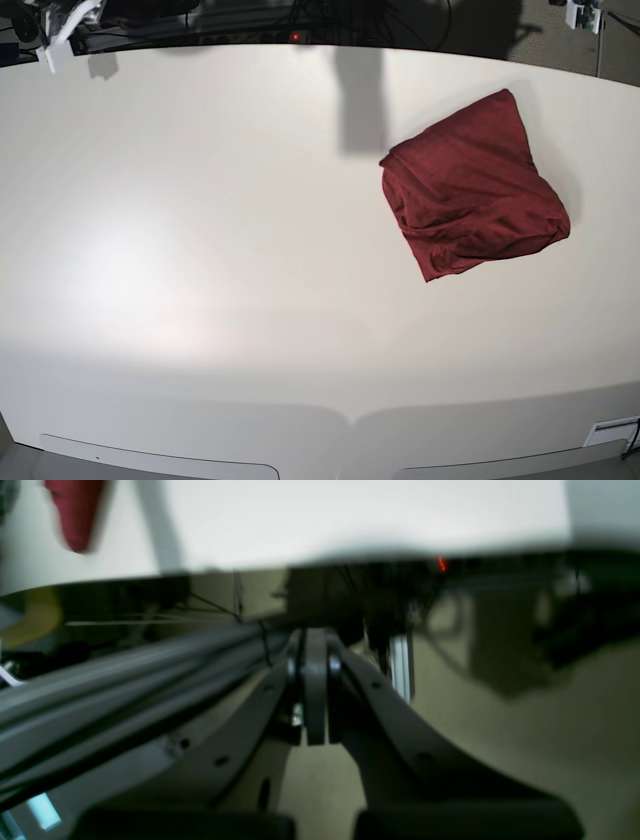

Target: Fold the T-shirt properly

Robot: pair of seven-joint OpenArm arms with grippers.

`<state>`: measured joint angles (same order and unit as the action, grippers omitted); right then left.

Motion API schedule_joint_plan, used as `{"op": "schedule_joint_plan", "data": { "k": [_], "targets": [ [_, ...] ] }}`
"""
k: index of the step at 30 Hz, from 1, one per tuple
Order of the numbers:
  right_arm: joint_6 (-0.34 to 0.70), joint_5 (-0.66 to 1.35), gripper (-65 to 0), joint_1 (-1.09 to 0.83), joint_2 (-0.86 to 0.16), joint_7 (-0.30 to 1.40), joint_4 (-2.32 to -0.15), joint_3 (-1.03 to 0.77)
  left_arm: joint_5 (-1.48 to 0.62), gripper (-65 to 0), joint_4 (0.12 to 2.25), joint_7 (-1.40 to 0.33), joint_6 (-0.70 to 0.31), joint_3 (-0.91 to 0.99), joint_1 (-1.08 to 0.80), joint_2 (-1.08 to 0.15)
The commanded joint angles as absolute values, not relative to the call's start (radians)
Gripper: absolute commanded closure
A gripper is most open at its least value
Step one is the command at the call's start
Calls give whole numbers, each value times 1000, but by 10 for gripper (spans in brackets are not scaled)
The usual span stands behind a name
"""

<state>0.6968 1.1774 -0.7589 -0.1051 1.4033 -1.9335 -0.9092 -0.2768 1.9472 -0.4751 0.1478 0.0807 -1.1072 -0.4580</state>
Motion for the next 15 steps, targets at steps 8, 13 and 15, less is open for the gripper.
{"op": "schedule_joint_plan", "data": {
  "k": [8, 13, 15],
  "targets": [
    [698, 939, 0, -787, 15, 1396, -1751, -915, -281, 0, 1535, -334, -85, 85, -1035, -387],
    [698, 614, 0, -787, -7, 1128, -1549, -884, -281, 0, 1195, -241, -163, 85, -896, -340],
    [698, 490, 0, -787, -37, 990, -1451, -851, -281, 0, 1052, -189, -174, 85, -828, -332]
  ]
}}
